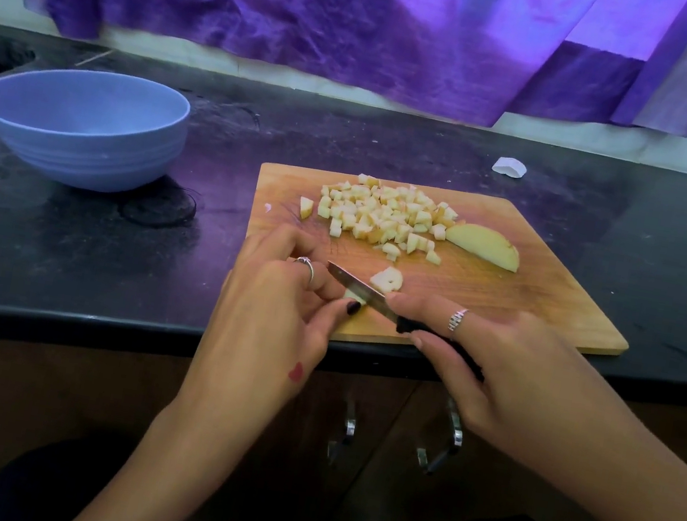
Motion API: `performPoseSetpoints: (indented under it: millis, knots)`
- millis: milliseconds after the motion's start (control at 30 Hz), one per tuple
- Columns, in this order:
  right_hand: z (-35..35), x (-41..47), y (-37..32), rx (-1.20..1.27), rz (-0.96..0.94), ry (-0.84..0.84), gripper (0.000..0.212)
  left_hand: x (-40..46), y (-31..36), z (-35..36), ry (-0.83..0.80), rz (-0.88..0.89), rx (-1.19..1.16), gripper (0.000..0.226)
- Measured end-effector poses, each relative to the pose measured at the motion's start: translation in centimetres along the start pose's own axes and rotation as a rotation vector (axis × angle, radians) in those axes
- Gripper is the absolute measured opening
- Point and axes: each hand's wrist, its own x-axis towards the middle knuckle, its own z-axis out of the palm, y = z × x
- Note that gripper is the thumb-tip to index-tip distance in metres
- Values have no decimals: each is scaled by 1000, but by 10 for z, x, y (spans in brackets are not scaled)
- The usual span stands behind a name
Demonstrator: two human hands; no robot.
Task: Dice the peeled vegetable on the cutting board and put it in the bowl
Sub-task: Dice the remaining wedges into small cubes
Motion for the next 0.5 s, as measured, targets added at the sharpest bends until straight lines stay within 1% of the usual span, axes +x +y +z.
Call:
performPoseSetpoints:
  millis: [67, 167, 233, 300, 400, 500]
  knots:
    - [2, 6, -2, -14, 8, -27, 39, 0, 0, 0, -5, 2, 11, 8]
    - [6, 5, -5, -103, -11, -42, 43, -1, -1, 2, 15, 9, 15, 7]
    - [7, -2, -4, -191, -24, -20, 41, -2, -1, 3, 18, 11, 23, 6]
    - [8, -11, 1, -203, -40, 21, 42, -2, 0, 2, 19, 2, 22, 8]
    - [4, -15, 9, -65, -19, 61, 40, -2, 0, 0, 5, -10, 16, 11]
    - [4, -16, 5, 101, 32, 100, 36, -3, 0, -3, -9, -14, 25, 8]
